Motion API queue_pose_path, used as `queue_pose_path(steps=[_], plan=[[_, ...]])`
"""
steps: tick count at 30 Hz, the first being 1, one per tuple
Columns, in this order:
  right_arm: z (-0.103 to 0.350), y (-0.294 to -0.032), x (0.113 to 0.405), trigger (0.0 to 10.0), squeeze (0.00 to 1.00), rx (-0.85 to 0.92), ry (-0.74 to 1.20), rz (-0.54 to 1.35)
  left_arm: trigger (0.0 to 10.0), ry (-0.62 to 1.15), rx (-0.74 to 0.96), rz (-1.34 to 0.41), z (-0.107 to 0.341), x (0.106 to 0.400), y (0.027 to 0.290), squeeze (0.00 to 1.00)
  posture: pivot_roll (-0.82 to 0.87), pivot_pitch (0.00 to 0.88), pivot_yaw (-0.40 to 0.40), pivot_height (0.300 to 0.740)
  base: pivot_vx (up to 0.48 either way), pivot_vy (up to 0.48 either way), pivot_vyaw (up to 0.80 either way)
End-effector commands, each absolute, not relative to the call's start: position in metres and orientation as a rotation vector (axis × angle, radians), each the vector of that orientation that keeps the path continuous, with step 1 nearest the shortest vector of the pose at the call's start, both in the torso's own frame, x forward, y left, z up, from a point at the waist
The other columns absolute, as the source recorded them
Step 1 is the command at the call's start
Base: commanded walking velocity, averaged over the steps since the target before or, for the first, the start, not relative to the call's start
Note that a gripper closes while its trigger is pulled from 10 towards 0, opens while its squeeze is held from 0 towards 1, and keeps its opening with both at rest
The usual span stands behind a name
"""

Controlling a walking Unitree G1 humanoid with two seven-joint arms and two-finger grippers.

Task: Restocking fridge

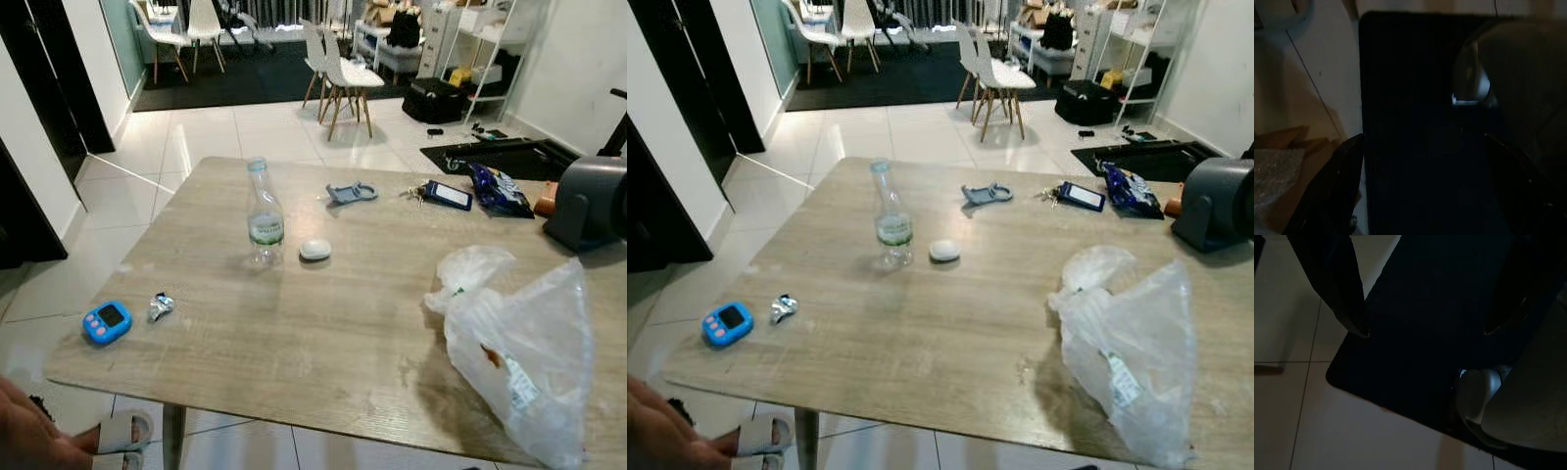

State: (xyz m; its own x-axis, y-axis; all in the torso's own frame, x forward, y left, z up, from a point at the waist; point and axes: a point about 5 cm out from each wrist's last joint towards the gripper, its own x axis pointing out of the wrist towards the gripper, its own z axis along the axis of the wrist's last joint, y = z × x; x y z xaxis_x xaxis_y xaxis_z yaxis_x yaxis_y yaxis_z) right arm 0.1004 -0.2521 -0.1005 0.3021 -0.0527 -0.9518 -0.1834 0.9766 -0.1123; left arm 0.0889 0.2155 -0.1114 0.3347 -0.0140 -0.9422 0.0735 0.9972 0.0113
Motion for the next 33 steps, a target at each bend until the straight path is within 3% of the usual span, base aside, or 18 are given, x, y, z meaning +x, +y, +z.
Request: queue_pose_path(steps=[1,4,15,17,20,22,28,33], plan=[[-0.099,-0.257,0.1,10.0,0.0,-0.237,1.271,0.075,10.0,1.207,0.042,0.115,-0.108,0.084,0.238,0.0,0.04,0.0,-0.025,0.74,0.0,0.0,0.0],[-0.098,-0.261,0.101,10.0,0.0,-0.25,1.274,0.059,10.0,1.185,0.062,0.315,-0.099,0.075,0.274,0.0,0.04,0.0,-0.025,0.74,0.0,0.0,0.0],[-0.101,-0.261,0.087,10.0,0.0,-0.277,1.303,0.059,10.0,1.088,0.126,0.56,-0.076,0.075,0.328,0.0,0.06,0.0,-0.022,0.74,0.0,0.0,0.0],[-0.103,-0.26,0.083,10.0,0.0,-0.278,1.31,0.06,10.0,1.054,0.141,0.592,-0.07,0.08,0.336,0.0,0.06,0.0,-0.021,0.74,0.0,0.0,0.0],[-0.105,-0.26,0.072,10.0,0.0,-0.268,1.325,0.058,10.0,0.905,0.193,0.721,-0.042,0.103,0.37,0.0,0.06,0.0,-0.022,0.74,0.0,0.0,0.0],[-0.105,-0.26,0.072,10.0,0.0,-0.268,1.325,0.058,10.0,0.905,0.193,0.721,-0.042,0.103,0.37,0.0,0.06,0.0,-0.022,0.74,0.0,0.0,0.0],[-0.105,-0.26,0.069,10.0,0.0,-0.265,1.331,0.054,10.0,0.656,0.313,0.871,0.017,0.143,0.417,0.0,0.07,0.0,-0.02,0.74,0.0,0.0,0.0],[-0.105,-0.26,0.071,10.0,0.0,-0.263,1.326,0.055,10.0,0.574,0.35,0.897,0.037,0.156,0.428,0.0,0.07,0.0,-0.017,0.74,0.0,0.0,0.0]])
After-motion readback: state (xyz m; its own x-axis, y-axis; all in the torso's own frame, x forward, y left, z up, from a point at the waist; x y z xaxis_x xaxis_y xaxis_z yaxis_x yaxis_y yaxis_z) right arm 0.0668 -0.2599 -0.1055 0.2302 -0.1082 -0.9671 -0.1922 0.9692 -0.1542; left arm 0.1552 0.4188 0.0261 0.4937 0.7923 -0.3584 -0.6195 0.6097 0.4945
